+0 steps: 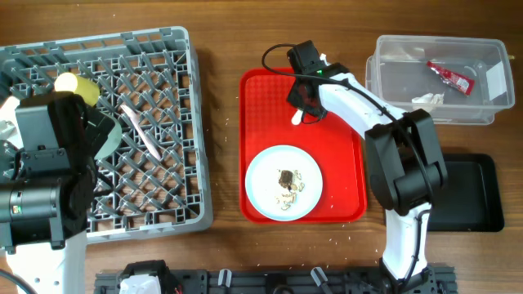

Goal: Sort waste into correct bins and load items into the dishwasher rack
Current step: 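Lower the right gripper onto the white spoon and grasp it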

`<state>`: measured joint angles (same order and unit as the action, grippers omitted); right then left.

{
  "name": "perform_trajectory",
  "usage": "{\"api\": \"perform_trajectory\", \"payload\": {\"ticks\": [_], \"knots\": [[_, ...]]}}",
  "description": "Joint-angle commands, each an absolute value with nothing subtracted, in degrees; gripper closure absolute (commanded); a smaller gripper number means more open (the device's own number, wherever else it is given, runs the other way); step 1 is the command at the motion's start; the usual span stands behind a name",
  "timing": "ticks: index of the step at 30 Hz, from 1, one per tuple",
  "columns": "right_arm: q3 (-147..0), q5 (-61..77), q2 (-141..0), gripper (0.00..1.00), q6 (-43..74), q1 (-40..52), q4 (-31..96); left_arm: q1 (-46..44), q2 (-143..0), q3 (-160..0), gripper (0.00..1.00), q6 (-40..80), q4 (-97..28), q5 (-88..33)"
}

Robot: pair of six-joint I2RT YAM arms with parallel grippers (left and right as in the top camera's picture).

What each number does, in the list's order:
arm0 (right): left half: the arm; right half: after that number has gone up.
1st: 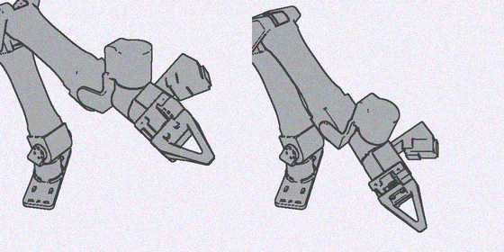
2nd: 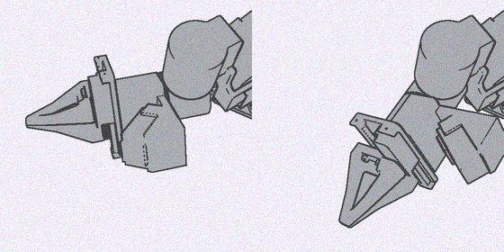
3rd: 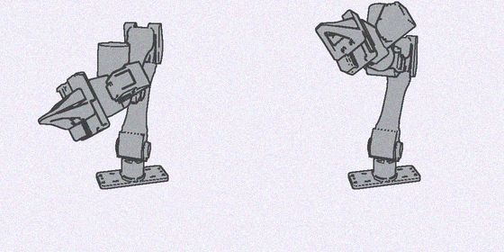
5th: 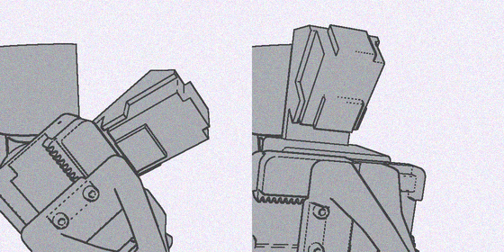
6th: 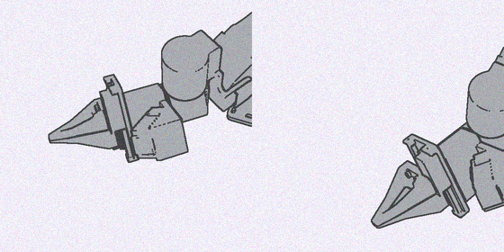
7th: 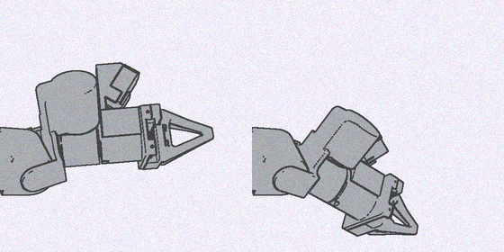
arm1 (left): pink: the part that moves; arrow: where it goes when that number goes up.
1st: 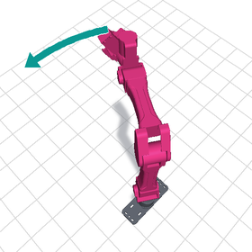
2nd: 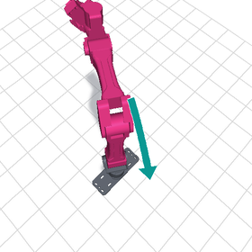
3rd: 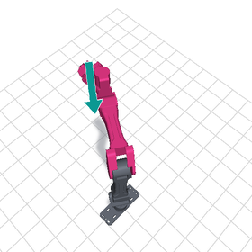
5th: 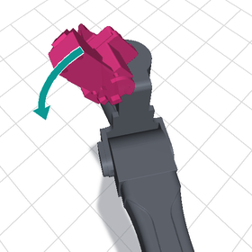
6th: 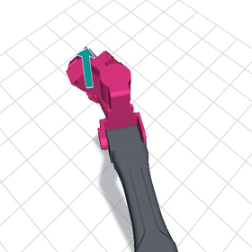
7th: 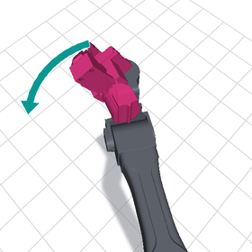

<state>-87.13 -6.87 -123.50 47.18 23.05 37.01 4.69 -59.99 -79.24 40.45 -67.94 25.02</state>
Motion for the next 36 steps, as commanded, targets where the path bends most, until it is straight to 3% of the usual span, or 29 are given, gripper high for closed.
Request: {"api": "perform_trajectory", "payload": {"ticks": [1, 8, 16, 18, 20, 27, 30, 36], "knots": [[-85.91, -4.05, -128.01, 0.96, 48.34, 22.85, 37.78, 5.10, -59.79, -79.75, 0.00, 41.19, -67.81, 25.10], [-88.79, -10.96, -123.07, 0.96, 45.21, 21.65, 44.62, 5.10, -59.79, -79.75, 0.00, 41.19, -67.81, 25.10], [-88.84, -6.48, -114.45, 0.96, 40.21, 21.50, 45.52, 5.10, -59.79, -79.75, 0.00, 41.19, -67.81, 25.10], [-88.84, -10.39, -114.08, 0.82, 40.05, 21.30, 46.85, 5.10, -59.79, -79.72, 0.00, 41.19, -67.81, 25.10], [-88.47, -16.03, -114.65, 0.59, 39.99, 20.73, 47.83, 5.10, -59.79, -79.75, 0.00, 41.19, -67.81, 25.10], [-84.58, -21.37, -116.90, 0.46, 38.39, 17.47, 44.51, 5.10, -59.79, -79.75, 0.00, 41.19, -67.83, 25.10], [-84.07, -15.62, -118.87, 0.40, 32.01, 15.70, 39.20, 5.10, -59.79, -79.72, 0.00, 41.19, -67.81, 25.10], [-84.07, -8.27, -120.55, 0.39, 25.36, 14.66, 34.72, 5.10, -59.79, -79.72, 0.00, 41.19, -67.81, 25.10]]}}
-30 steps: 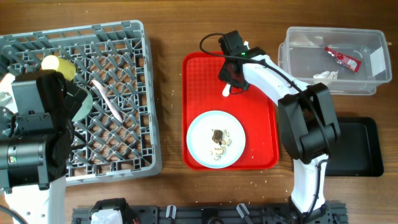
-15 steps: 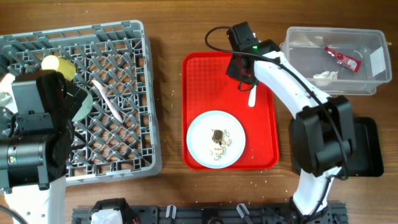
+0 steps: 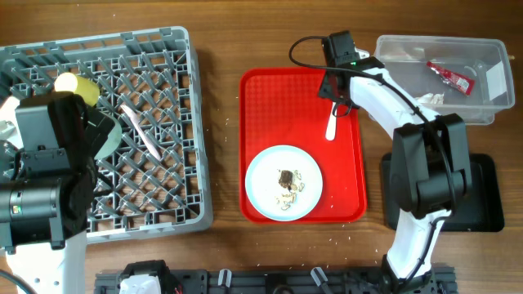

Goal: Sort waste into correct bins and load items into the dishwasher rack
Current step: 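Lower the right gripper onto the white spoon and grasp it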

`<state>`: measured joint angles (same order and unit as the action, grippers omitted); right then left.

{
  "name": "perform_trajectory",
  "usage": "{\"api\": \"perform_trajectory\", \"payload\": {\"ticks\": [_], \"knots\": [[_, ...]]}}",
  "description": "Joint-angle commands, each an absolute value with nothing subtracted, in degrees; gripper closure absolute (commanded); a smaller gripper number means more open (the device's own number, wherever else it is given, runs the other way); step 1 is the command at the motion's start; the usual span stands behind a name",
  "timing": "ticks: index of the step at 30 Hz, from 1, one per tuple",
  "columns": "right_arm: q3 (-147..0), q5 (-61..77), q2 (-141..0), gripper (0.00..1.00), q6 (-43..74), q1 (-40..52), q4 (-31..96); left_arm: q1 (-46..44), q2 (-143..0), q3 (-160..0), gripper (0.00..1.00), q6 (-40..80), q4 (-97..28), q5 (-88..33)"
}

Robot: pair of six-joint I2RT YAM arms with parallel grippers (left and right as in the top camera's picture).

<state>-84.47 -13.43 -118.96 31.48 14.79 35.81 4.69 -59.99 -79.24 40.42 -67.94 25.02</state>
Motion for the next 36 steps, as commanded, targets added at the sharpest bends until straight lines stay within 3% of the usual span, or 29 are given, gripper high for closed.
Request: {"api": "perform_trajectory", "payload": {"ticks": [1, 12, 13, 16, 19, 28, 36], "knots": [[-84.05, -8.32, -120.77, 0.39, 25.39, 14.66, 34.76, 5.10, -59.79, -79.75, 0.00, 41.19, -67.83, 25.10], [-84.01, -10.55, -125.49, 0.36, 25.43, 14.59, 35.35, 5.10, -59.79, -79.75, 0.00, 41.19, -67.81, 25.10], [-84.01, -10.55, -125.49, 0.41, 25.43, 14.59, 35.27, 5.10, -59.79, -79.75, 0.00, 41.19, -67.83, 25.10], [-84.33, -10.57, -125.45, 0.74, 25.39, 14.59, 34.72, 5.10, -59.79, -79.75, 0.00, 41.19, -67.83, 25.10], [-85.19, -10.76, -125.01, 0.94, 23.99, 14.59, 34.81, 5.10, -59.79, -79.72, 0.00, 41.19, -67.81, 25.10], [-87.55, -6.72, -116.42, 0.96, 22.98, 14.61, 37.26, 5.10, -59.79, -79.72, 0.00, 41.19, -67.81, 25.10], [-87.55, 17.10, -103.68, 0.96, 26.57, 15.59, 34.50, 5.10, -59.79, -79.72, 0.00, 41.19, -67.81, 25.10]]}}
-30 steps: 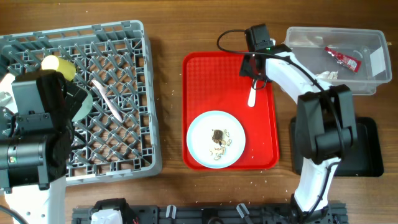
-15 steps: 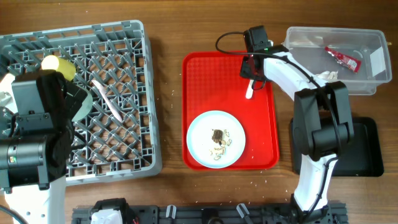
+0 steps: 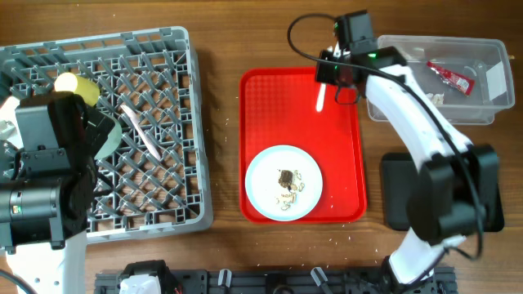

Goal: Sort waste into correct bins and load items into the dishwasher rack
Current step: 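Lower the right gripper onto the white spoon and grasp it, then carry the white spoon to the dish rack and release it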

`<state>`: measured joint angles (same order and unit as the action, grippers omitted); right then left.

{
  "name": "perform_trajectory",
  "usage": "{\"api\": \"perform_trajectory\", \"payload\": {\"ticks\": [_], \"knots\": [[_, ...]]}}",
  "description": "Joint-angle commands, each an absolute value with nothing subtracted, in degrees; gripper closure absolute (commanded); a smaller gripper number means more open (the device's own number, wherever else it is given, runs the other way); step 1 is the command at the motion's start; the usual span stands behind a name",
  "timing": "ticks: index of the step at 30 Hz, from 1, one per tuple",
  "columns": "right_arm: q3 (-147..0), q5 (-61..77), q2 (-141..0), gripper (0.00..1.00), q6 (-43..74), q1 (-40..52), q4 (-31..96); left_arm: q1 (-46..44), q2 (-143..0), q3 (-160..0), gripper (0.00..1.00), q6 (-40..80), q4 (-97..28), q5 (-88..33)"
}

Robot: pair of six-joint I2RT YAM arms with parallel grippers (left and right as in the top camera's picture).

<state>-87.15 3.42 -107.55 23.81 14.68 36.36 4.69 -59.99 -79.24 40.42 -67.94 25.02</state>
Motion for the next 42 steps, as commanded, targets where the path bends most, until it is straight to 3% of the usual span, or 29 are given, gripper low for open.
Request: {"api": "perform_trajectory", "payload": {"ticks": [1, 5, 12, 19, 22, 23, 25, 26, 27, 34, 42], "knots": [[-87.55, 21.80, -103.07, 0.96, 28.14, 16.27, 32.47, 5.10, -59.79, -79.75, 0.00, 41.19, -67.81, 25.10], [-87.53, 29.91, -103.63, 0.96, 37.47, 22.98, 21.12, 5.10, -59.79, -79.75, 0.00, 41.19, -67.81, 25.10], [-87.53, 23.55, -112.51, 0.96, 51.07, 44.18, -5.67, 5.10, -59.79, -79.75, 0.00, 41.19, -67.81, 25.10], [-87.53, 20.23, -124.14, 0.96, 59.18, 55.29, -19.81, 5.10, -59.79, -79.75, 0.00, 41.19, -67.83, 25.10], [-87.53, 18.44, -125.27, 0.79, 59.44, 56.69, -20.34, 5.10, -59.79, -79.75, 0.00, 41.19, -67.81, 25.10], [-87.53, 18.44, -125.27, 0.67, 59.20, 56.73, -20.34, 5.10, -59.79, -79.75, 0.00, 41.19, -67.83, 25.10], [-87.53, 18.46, -125.27, 0.27, 59.07, 56.71, -20.88, 5.10, -59.79, -79.75, 0.00, 41.19, -67.81, 25.10], [-87.55, 18.48, -125.25, 0.12, 58.98, 56.51, -21.04, 5.10, -59.79, -79.75, 0.00, 41.19, -67.81, 25.10], [-87.55, 18.52, -125.01, 0.05, 58.17, 55.90, -21.10, 5.10, -59.79, -79.75, 0.00, 41.19, -67.81, 25.10], [-87.55, 17.76, -117.12, 0.00, 49.69, 48.12, -13.89, 5.10, -59.79, -79.75, 0.00, 41.19, -67.81, 25.10], [-87.55, -0.45, -96.14, 0.00, 30.37, 32.49, 24.38, 5.10, -59.79, -79.75, 0.00, 41.19, -67.83, 25.10]]}}
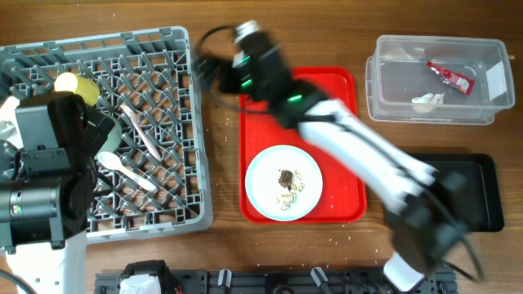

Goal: Sort waste into correct bins and load items into the dishwasher rack
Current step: 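Carry the white spoon to the dish rack and release it, then reach the right gripper to the light-blue plate rim and grasp it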

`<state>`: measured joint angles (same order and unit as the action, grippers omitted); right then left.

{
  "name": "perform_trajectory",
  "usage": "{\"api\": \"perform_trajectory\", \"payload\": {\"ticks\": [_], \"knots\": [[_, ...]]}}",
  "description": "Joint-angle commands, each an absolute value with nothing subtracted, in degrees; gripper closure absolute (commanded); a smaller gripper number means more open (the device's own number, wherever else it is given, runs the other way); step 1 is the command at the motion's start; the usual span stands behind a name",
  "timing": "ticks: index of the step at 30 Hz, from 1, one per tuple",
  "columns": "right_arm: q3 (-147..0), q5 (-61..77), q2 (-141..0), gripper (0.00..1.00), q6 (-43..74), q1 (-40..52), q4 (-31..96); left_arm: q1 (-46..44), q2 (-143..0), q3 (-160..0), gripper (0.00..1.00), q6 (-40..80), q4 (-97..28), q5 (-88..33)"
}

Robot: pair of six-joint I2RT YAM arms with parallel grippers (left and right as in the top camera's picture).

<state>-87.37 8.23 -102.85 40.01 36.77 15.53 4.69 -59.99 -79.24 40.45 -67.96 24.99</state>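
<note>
A white spoon [124, 170] lies in the grey dishwasher rack [167, 49] beside a pink utensil [142, 131]. My right arm reaches left across the red tray [343, 90], blurred by motion. Its gripper [212, 73] hovers at the rack's right edge, looks open and holds nothing. A white plate [283, 183] with food scraps sits on the tray's near half. The clear bin [437, 77] at the back right holds a red wrapper [451, 76] and white scraps. The left arm [41, 184] rests over the rack's left side; its fingers are hidden.
A yellow item [69, 82] and a pale green bowl [112, 135] sit in the rack near the left arm. A black bin [478, 188] lies at the right, partly covered by the right arm. Crumbs dot the wood between rack and tray.
My right gripper held the white spoon over the tray's far right corner; now the spoon lies in the rack and the gripper is at the rack's right edge, empty. The left arm stayed put.
The right gripper was at the white spoon on the tray's far end. Then it had the spoon near the tray's right edge, then raised at the far right corner. Now the spoon rests in the rack, free of the gripper.
</note>
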Motion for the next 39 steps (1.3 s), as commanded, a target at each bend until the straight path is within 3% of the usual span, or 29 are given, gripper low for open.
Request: {"api": "perform_trajectory", "payload": {"ticks": [1, 7, 11, 16, 18, 21, 23, 32, 39], "knots": [[-87.55, -0.38, -94.96, 0.00, 29.17, 30.22, 29.67, 5.10, -59.79, -79.75, 0.00, 41.19, -67.81, 25.10], [-85.43, 0.01, -94.78, 0.00, 24.16, 21.85, 54.81, 5.10, -59.79, -79.72, 0.00, 41.19, -67.81, 25.10], [-83.85, 2.68, -94.89, 0.00, 24.36, 21.74, 58.61, 5.10, -59.79, -79.75, 0.00, 41.19, -67.83, 25.10], [-83.85, 20.08, -94.83, 0.01, 21.04, 25.36, 59.70, 5.10, -59.79, -79.75, 0.00, 41.19, -67.83, 25.10], [-83.85, 18.33, -94.96, 0.04, 21.04, 28.12, 60.86, 5.10, -59.79, -79.75, 0.00, 41.19, -67.81, 25.10], [-83.11, 10.22, -96.42, 0.28, 22.68, 35.86, 59.57, 5.10, -59.79, -79.75, 0.00, 41.19, -67.81, 25.10], [-81.30, 5.87, -98.06, 0.38, 26.39, 40.88, 57.04, 5.10, -59.79, -79.72, 0.00, 41.19, -67.81, 25.10], [-76.79, 0.03, -111.02, 0.49, 34.68, 53.41, 47.18, 5.10, -59.79, -79.75, 0.00, 41.19, -67.83, 25.10], [-76.77, -0.19, -116.03, 0.51, 34.72, 58.33, 47.03, 5.10, -59.79, -79.72, 0.00, 41.19, -67.81, 25.10]]}}
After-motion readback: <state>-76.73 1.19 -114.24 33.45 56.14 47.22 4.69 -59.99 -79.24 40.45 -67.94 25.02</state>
